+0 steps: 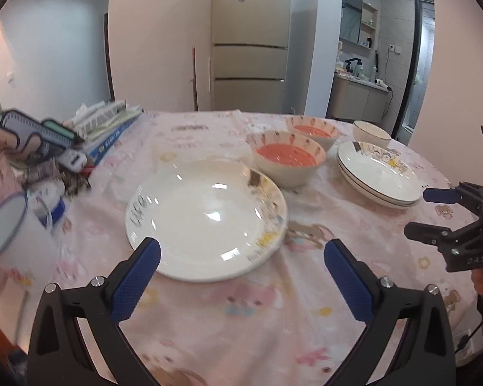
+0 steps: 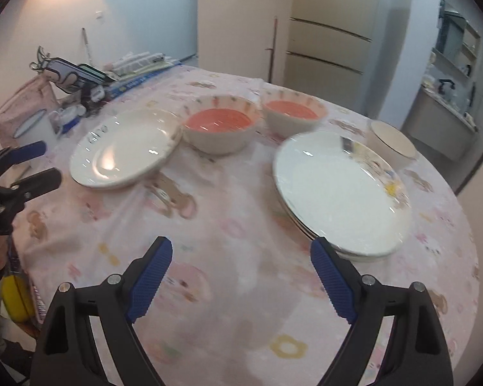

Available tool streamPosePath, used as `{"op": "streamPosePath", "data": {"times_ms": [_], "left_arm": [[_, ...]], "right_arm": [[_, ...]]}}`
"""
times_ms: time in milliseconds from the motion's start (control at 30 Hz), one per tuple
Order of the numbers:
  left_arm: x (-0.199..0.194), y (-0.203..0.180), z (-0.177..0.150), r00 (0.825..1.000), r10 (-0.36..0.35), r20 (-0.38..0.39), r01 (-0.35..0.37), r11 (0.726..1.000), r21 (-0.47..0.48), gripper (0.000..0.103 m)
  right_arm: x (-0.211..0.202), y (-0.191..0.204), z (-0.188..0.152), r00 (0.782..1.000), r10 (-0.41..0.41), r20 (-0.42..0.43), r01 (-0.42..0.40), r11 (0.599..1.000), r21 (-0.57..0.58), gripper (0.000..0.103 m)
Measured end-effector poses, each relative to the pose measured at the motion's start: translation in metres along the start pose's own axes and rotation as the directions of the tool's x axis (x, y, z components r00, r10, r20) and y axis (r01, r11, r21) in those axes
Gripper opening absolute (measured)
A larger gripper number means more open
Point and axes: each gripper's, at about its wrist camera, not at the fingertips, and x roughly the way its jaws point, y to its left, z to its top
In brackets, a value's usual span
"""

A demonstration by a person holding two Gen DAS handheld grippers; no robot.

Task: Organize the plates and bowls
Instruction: 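Move both grippers toward the white plate with 'life' lettering, then close the left gripper on the 'life' plate rim while the right gripper grips it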

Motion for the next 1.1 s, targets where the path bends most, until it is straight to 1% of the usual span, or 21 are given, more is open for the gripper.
{"op": "streamPosePath", "data": {"times_ms": [67,133,200,233,300,333,367,400,433,467,500,533,600,733,800,867,900,1000,1033,1067,1100], "left_arm": [[0.008,0.016,0.012,1.000,0.005,-0.012,-0.004,1.000,0.018,0.101],[0.014,0.033,0.025,0.999,0.002,-0.032,-0.002,1.000,-0.001,0.101],[0.023,0.050,0.036,0.997,-0.014,-0.082,0.014,1.000,-0.006,0.101],[0.030,0.059,0.041,0.993,-0.018,-0.116,0.017,1.000,-0.008,0.101],[0.042,0.075,0.047,0.986,0.001,-0.168,-0.004,1.000,-0.019,0.099],[0.047,0.081,0.049,0.983,0.009,-0.185,-0.013,1.000,-0.022,0.096],[0.051,0.086,0.049,0.979,0.018,-0.202,-0.024,0.999,-0.027,0.086],[0.056,0.092,0.049,0.975,0.024,-0.222,-0.033,0.999,-0.038,0.078],[0.062,0.099,0.050,0.970,0.014,-0.243,-0.029,0.998,-0.058,0.075],[0.066,0.104,0.049,0.967,-0.002,-0.256,-0.019,0.997,-0.079,0.069],[0.069,0.109,0.048,0.964,-0.017,-0.266,-0.009,0.995,-0.096,0.065],[0.073,0.113,0.048,0.962,-0.023,-0.271,-0.006,0.994,-0.108,0.064],[0.079,0.120,0.048,0.965,-0.013,-0.263,-0.020,0.993,-0.120,0.064],[0.089,0.134,0.050,0.961,0.016,-0.277,-0.058,0.988,-0.146,0.064],[0.095,0.139,0.050,0.956,0.045,-0.289,-0.090,0.985,-0.144,0.064],[0.101,0.143,0.049,0.953,0.029,-0.301,-0.075,0.987,-0.144,0.064],[0.104,0.144,0.048,0.950,0.013,-0.313,-0.062,0.987,-0.146,0.064],[0.114,0.144,0.045,0.941,-0.028,-0.338,-0.026,0.988,-0.154,0.062],[0.117,0.144,0.044,0.938,-0.044,-0.343,-0.012,0.987,-0.160,0.057],[0.120,0.144,0.043,0.935,-0.057,-0.349,-0.003,0.986,-0.169,0.041],[0.124,0.145,0.041,0.929,-0.077,-0.361,0.008,0.982,-0.188,0.032]], "right_arm": [[0.005,0.013,0.015,1.000,0.013,0.004,-0.013,1.000,-0.020,0.090],[0.013,0.020,0.029,0.999,0.033,0.000,-0.033,0.999,-0.014,0.090],[0.023,0.027,0.044,0.997,0.073,-0.014,-0.073,0.997,-0.001,0.090],[0.029,0.029,0.053,0.997,0.078,-0.022,-0.077,0.997,0.014,0.088],[0.039,0.030,0.062,0.994,0.104,-0.030,-0.103,0.994,0.039,0.084],[0.047,0.031,0.069,0.989,0.142,-0.045,-0.139,0.989,0.059,0.083],[0.057,0.029,0.075,0.979,0.194,-0.063,-0.188,0.978,0.094,0.081],[0.066,0.027,0.079,0.968,0.241,-0.076,-0.230,0.964,0.134,0.075],[0.075,0.025,0.082,0.956,0.280,-0.088,-0.263,0.951,0.165,0.067],[0.085,0.025,0.086,0.944,0.314,-0.104,-0.292,0.939,0.183,0.063],[0.092,0.026,0.088,0.937,0.332,-0.112,-0.308,0.932,0.191,0.056],[0.100,0.028,0.092,0.928,0.351,-0.122,-0.323,0.925,0.200,0.052],[0.113,0.031,0.096,0.914,0.381,-0.139,-0.347,0.912,0.220,0.051],[0.139,0.036,0.101,0.897,0.402,-0.183,-0.346,0.898,0.272,0.043],[0.148,0.037,0.102,0.903,0.381,-0.197,-0.319,0.904,0.286,0.042],[0.156,0.036,0.102,0.903,0.378,-0.205,-0.310,0.903,0.299,0.036],[0.160,0.037,0.102,0.899,0.383,-0.212,-0.311,0.900,0.304,0.029],[0.169,0.039,0.102,0.886,0.405,-0.226,-0.327,0.891,0.315,0.023],[0.173,0.041,0.102,0.879,0.419,-0.229,-0.340,0.886,0.317,0.023],[0.174,0.040,0.101,0.875,0.425,-0.233,-0.344,0.883,0.320,0.023],[0.176,0.040,0.100,0.876,0.424,-0.232,-0.335,0.879,0.339,0.023]]}}
